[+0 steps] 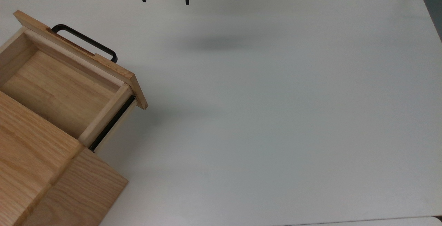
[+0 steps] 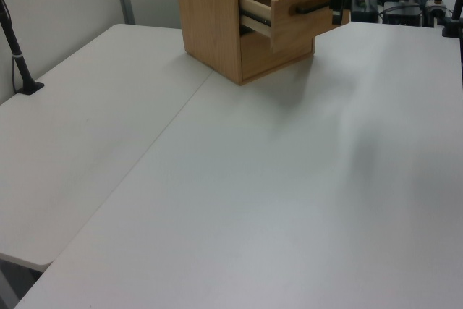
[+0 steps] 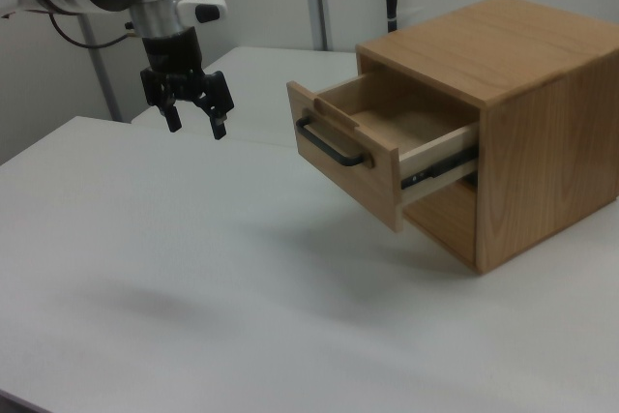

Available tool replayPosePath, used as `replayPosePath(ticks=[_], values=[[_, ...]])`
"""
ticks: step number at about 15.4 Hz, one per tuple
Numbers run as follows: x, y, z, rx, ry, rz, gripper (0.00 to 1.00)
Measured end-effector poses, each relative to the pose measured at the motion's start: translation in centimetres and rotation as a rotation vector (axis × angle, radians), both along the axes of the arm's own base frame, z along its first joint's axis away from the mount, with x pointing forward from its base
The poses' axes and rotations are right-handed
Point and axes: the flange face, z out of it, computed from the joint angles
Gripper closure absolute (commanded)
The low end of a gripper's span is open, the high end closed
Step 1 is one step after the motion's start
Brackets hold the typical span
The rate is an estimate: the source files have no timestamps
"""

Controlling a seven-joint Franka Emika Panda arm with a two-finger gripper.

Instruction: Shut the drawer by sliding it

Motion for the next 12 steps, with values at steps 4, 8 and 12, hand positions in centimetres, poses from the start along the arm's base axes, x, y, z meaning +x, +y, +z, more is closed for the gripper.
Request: replayPosePath(ticks=[4, 8, 12], values=[[-0.02, -0.35, 0.07, 0.000, -0.001, -0.006, 0.00], [-0.03, -0.66, 0.09, 0.000, -0.001, -0.012, 0.01], [-0.03, -0.66, 0.09, 0.000, -0.001, -0.012, 0.31]])
